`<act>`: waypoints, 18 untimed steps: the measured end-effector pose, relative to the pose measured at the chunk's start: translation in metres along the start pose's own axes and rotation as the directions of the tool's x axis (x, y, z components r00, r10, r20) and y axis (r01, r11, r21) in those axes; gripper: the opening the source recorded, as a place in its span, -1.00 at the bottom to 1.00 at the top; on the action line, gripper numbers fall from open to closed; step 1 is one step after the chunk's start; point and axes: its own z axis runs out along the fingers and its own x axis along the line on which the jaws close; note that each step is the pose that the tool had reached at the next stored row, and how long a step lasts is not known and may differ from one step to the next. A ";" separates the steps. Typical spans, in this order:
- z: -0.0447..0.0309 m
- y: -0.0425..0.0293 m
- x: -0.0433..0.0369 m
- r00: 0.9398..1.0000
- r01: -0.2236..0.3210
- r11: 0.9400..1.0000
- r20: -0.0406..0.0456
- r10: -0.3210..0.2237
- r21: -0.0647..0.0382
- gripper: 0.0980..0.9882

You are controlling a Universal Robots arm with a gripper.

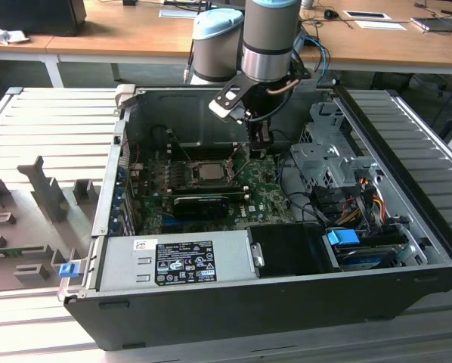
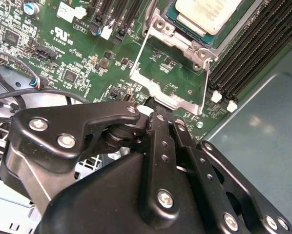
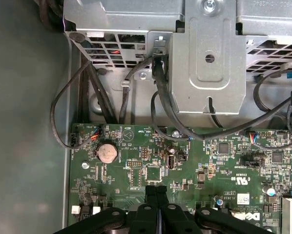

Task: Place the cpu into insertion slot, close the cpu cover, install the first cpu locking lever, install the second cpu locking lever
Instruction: 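Close the cpu cover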

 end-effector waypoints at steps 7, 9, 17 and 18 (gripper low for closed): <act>0.0001 -0.0028 0.0001 1.000 0.000 1.000 0.000 0.000 0.000 -0.98; 0.0001 -0.0033 0.0001 1.000 0.000 1.000 0.000 0.000 0.000 -0.98; 0.0004 -0.0049 0.0001 1.000 0.000 1.000 0.000 0.000 0.000 -0.98; 0.0005 -0.0054 0.0002 1.000 0.000 1.000 0.000 0.000 0.000 -0.98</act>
